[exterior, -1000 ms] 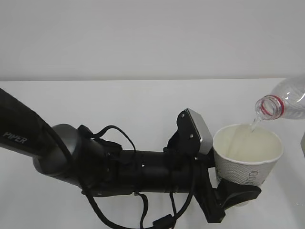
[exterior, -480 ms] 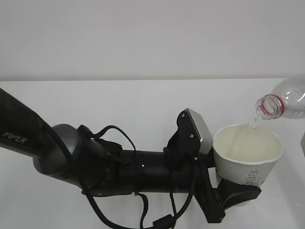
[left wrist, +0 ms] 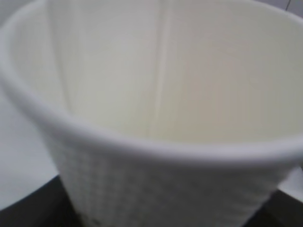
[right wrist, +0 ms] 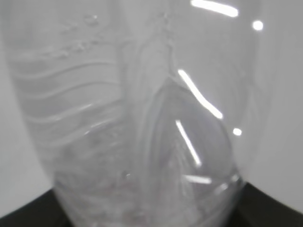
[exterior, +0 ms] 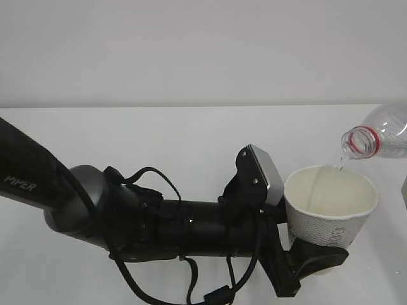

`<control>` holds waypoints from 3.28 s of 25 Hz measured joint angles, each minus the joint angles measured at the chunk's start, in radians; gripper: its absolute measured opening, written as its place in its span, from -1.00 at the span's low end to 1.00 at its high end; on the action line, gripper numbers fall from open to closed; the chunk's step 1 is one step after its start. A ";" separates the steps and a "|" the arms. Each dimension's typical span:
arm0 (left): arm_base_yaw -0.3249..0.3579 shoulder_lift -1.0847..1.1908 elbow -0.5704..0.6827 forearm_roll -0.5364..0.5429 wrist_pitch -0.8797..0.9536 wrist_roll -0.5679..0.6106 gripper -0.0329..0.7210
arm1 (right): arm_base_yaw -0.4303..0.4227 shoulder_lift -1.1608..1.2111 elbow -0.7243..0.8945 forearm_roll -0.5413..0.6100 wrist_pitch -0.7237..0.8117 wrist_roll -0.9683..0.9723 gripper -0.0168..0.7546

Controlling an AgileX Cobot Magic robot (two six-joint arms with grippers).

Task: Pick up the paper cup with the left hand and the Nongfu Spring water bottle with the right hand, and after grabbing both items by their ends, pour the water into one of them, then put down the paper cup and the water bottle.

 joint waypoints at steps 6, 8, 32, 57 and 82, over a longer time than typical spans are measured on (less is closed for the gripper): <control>0.000 0.000 0.000 0.000 0.000 0.000 0.49 | 0.000 0.000 0.000 0.000 0.000 -0.002 0.11; 0.000 0.000 0.000 0.000 0.000 0.000 0.50 | 0.000 0.000 0.000 0.000 0.000 -0.004 0.11; 0.000 0.000 0.000 0.000 0.000 0.000 0.49 | 0.000 0.000 0.000 0.000 0.000 -0.015 0.11; 0.000 0.007 0.000 0.002 0.000 0.000 0.49 | 0.000 0.000 0.000 0.000 -0.008 -0.020 0.11; 0.000 0.007 0.000 0.002 0.000 0.000 0.49 | 0.000 0.000 0.000 0.000 -0.008 -0.024 0.11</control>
